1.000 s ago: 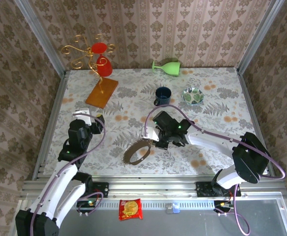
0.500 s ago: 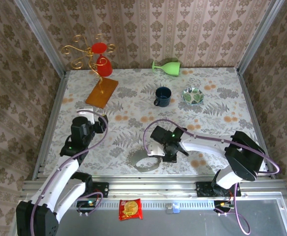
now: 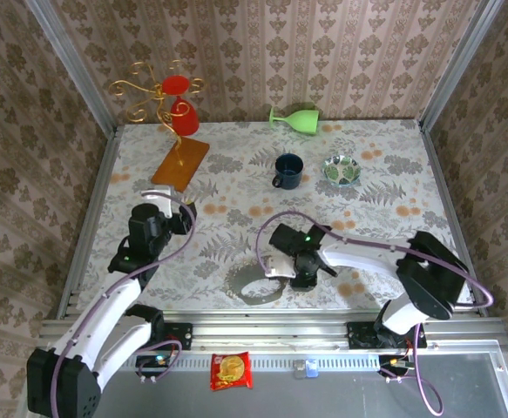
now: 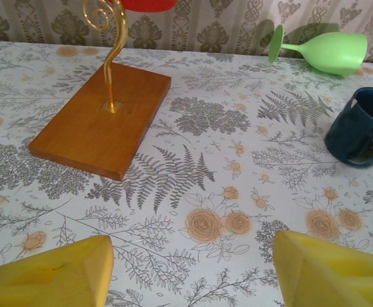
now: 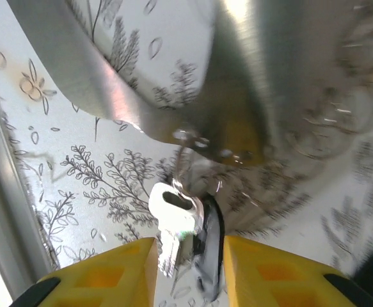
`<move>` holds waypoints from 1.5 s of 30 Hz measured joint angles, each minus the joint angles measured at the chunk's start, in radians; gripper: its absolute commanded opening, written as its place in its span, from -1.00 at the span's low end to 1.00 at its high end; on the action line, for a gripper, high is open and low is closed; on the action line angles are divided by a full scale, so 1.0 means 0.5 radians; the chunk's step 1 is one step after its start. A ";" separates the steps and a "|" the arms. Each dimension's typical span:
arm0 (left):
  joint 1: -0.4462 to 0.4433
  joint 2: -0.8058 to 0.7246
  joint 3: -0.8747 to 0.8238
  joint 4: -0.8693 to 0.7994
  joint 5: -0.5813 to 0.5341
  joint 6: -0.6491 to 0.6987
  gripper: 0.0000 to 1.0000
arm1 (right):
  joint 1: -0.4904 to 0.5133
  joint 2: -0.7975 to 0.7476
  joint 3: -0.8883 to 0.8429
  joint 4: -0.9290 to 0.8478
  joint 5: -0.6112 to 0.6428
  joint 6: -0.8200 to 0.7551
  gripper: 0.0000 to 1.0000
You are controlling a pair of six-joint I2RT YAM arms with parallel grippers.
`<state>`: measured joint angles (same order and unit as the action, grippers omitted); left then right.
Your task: Put the keys on the keyring
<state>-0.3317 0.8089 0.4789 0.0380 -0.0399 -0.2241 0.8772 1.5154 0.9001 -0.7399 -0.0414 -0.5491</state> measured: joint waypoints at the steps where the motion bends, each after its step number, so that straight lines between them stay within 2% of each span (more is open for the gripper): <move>1: -0.010 0.008 0.004 0.008 0.005 0.008 0.35 | -0.044 -0.079 -0.005 0.018 -0.046 0.029 -0.26; 5: -0.076 0.046 0.013 0.045 0.008 0.051 0.35 | -0.216 -0.435 -0.034 0.223 -0.198 0.267 -0.33; 8: -0.137 0.078 0.018 0.062 0.008 0.091 0.35 | -0.273 -0.572 -0.099 0.446 -0.195 0.589 -0.37; 11: -0.194 0.094 0.018 0.092 0.007 0.128 0.35 | -0.275 -0.606 -0.192 0.579 -0.131 0.990 -0.38; 15: -0.227 0.115 0.018 0.156 0.007 0.149 0.35 | -0.275 -0.613 -0.282 0.587 -0.021 1.652 -0.46; 18: -0.226 0.137 0.018 0.189 0.006 0.150 0.35 | -0.275 -0.612 -0.284 0.542 -0.014 2.088 -0.46; 22: -0.226 0.167 0.018 0.249 0.006 0.150 0.35 | -0.274 -0.578 -0.333 0.556 -0.095 2.503 -0.42; 28: -0.283 0.189 0.018 0.283 0.005 0.150 0.35 | -0.251 -0.382 -0.417 0.625 -0.213 2.803 -0.42; 37: -0.307 0.185 0.017 0.301 -0.002 0.150 0.35 | -0.247 -0.156 -0.443 0.822 -0.313 2.960 -0.49; 45: -0.315 0.168 0.017 0.300 -0.011 0.150 0.34 | -0.247 -0.128 -0.456 0.862 -0.324 3.001 -0.72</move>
<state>-0.4892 0.8928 0.4873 0.1879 -0.0452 -0.1490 0.7536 1.4513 0.6720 -0.3088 -0.2035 0.9516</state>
